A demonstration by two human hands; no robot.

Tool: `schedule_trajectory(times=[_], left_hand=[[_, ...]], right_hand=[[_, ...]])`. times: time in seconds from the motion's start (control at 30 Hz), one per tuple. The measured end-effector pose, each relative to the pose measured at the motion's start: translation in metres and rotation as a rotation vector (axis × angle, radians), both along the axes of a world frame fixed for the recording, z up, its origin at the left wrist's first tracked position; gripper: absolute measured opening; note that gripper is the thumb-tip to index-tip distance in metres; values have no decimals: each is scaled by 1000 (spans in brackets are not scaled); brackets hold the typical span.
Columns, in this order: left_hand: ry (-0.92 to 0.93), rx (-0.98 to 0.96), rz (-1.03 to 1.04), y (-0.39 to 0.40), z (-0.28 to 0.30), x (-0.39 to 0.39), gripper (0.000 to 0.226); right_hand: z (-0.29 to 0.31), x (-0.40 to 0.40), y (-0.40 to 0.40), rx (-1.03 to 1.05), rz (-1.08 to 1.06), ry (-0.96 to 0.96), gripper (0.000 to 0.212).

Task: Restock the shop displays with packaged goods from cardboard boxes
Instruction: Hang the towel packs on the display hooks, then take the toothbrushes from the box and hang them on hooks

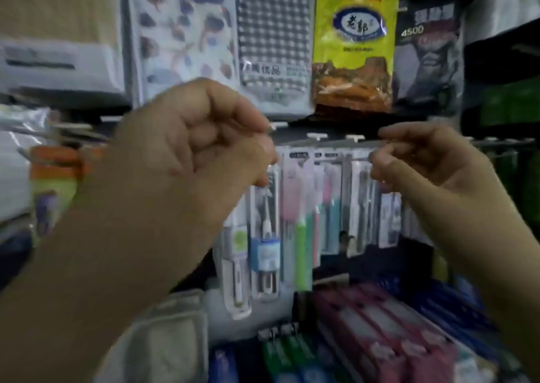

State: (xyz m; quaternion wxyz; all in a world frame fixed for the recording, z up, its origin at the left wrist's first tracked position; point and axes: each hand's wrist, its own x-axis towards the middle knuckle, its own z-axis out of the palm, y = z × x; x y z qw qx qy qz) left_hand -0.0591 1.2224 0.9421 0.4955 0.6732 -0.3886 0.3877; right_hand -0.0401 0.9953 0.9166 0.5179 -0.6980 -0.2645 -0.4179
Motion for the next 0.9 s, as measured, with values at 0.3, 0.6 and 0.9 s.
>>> schedule_trajectory(times=[0.3,0.6,0.9], left_hand=[[509,135,-166,-170,-156,19,8],[1005,203,-180,-358,-323,24,8],[1440,525,-157,-468,-506,13,13]], right_hand=[[-127,-37,-165,42,-236,312,17],[-291,-83,-370,30,-459,723,18],[-487,-152,-481,207,-678,1340,19]])
